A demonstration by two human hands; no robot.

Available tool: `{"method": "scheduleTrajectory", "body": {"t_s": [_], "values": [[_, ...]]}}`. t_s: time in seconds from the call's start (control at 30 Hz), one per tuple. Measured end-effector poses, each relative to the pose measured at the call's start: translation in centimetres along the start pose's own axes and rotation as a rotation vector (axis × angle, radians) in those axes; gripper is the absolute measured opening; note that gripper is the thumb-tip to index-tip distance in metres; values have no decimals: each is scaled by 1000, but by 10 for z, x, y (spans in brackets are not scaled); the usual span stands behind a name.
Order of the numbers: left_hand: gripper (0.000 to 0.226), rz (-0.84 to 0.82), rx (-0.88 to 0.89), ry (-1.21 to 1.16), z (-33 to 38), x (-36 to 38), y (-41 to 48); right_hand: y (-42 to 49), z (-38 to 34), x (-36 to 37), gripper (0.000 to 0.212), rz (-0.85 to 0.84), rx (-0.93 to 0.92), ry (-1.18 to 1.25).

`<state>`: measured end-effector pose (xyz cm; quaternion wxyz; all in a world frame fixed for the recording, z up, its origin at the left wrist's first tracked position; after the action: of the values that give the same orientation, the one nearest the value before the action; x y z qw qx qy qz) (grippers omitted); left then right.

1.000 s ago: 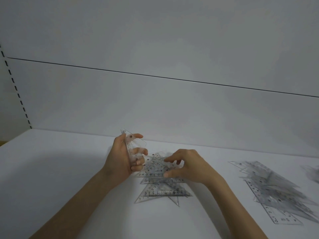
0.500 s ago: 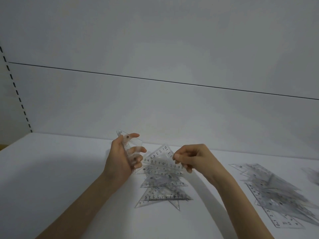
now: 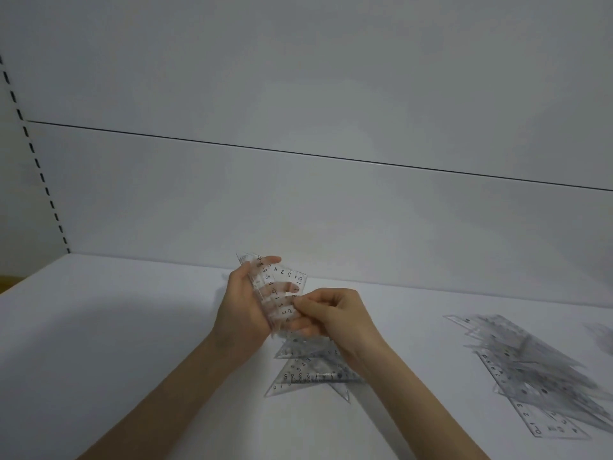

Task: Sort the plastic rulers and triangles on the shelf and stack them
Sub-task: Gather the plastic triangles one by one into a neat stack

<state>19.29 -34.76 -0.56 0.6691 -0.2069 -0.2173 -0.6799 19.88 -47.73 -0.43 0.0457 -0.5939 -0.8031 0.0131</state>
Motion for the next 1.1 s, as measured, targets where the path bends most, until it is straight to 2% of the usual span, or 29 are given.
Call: {"method": "scheduleTrajectory", "body": {"t_s": [0.17,0.3,0.37,0.47,0.53,0.63,0.7,0.77,0.83,0.9,1.0,1.1], "values": [[40,-81,-51,10,-4,5,-3,1,0,-5,17,137,-119,-288],[43,-143,-108,20,-10,8,-5,1,-1,-3,13,117,-111,-204],[43,-146,-118,23,-11,7,-5,1,-2,-4,16,124,-147,-274],[44,-122,-124,39,-14,5,-4,1,-4,-4,23,156,-218,-473],[36,-91,-110,52,-12,3,-3,4,-6,-9,24,151,-240,-522],[30,7,-76,49,-2,-5,0,7,-20,-36,23,276,-294,-522],[18,77,-59,22,4,-13,3,10,-23,-56,18,330,-308,-628],[18,145,-61,14,6,-21,5,13,-15,-59,11,224,-253,-805],[22,185,-64,16,5,-24,6,14,-5,-51,32,36,-167,-969],[26,201,-64,23,5,-25,7,13,-2,-42,51,-78,-162,-1089],[24,203,-73,30,6,-25,6,13,-3,-35,52,-90,-217,-1132],[20,191,-78,18,6,-24,5,14,-2,-35,34,-52,-278,-1162]]}}
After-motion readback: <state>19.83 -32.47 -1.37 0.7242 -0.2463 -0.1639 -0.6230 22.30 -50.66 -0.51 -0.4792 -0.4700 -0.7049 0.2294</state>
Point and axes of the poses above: each hand's wrist, its own y-axis towards the middle knuckle, its own x-axis out of the palm, z = x × y, the point moved 6 cm from there along y, towards the middle knuckle, and after that the axes turned 1 degree about x, right-handed, at the moved point
